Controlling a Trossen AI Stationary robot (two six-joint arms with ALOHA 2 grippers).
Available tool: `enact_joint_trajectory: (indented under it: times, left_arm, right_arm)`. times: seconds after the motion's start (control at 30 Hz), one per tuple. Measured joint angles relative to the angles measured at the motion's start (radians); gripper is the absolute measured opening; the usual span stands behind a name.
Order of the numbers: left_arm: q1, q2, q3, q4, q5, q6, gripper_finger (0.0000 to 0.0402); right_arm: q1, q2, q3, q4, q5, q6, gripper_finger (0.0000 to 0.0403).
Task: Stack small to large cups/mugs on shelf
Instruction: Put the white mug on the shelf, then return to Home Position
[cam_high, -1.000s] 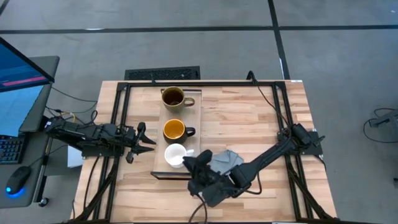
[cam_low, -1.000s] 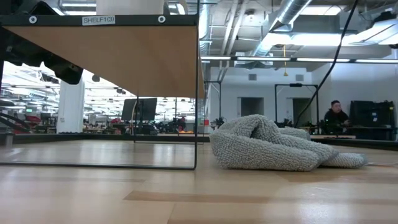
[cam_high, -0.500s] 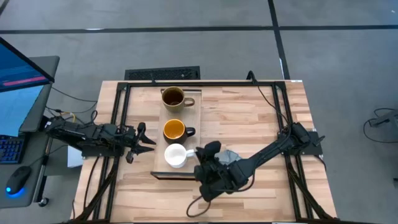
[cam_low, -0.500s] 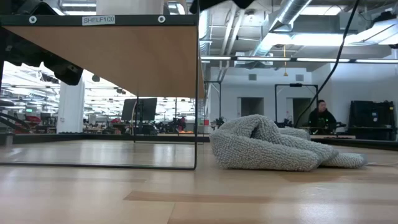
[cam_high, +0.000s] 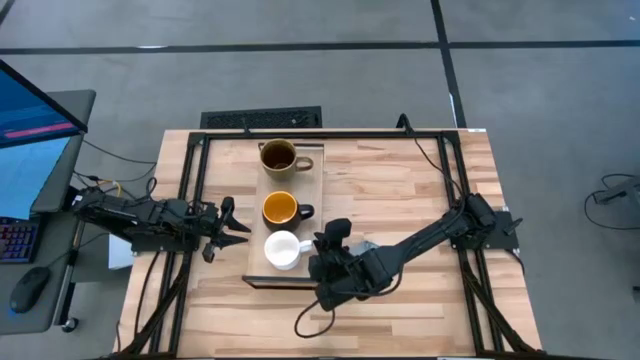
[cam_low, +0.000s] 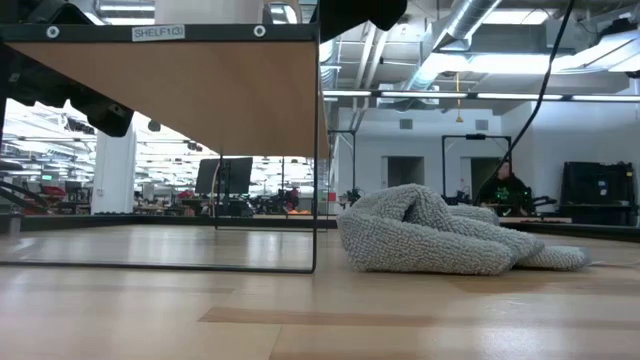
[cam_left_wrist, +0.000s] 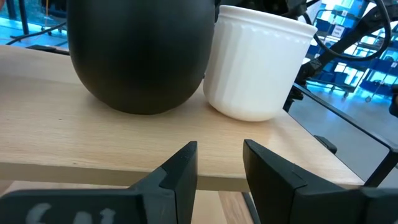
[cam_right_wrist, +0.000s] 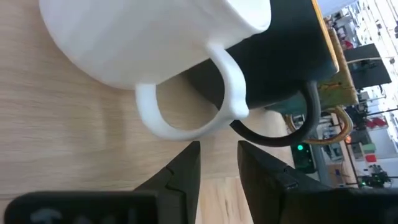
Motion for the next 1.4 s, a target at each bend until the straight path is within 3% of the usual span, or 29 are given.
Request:
enact_joint_trajectory:
  times: [0.77,0.9,1.17,1.4]
  left_arm:
    - [0.000,0.000,0.000,0.000,0.000,0.003,0.0119]
    - [0.000,0.000,0.000,0.000,0.000,0.000,0.0119]
    - [0.000,0.000,0.000,0.001,0.003,0.000,0.0119]
    - [0.000,0.000,0.000,0.016,0.080,0.016,0.0119]
  right_arm:
    - [0.018,0.000,0.000,0.004,-0.005,-0.005,0.0128]
    - [0.016,0.000,0.000,-0.116,0.060,0.076,0.0128]
    - [0.035,-0.082,-0.001,-0.424,-0.002,0.461,0.0128]
    - [0.076,-0.208,-0.015,-0.448,0.066,0.505,0.0128]
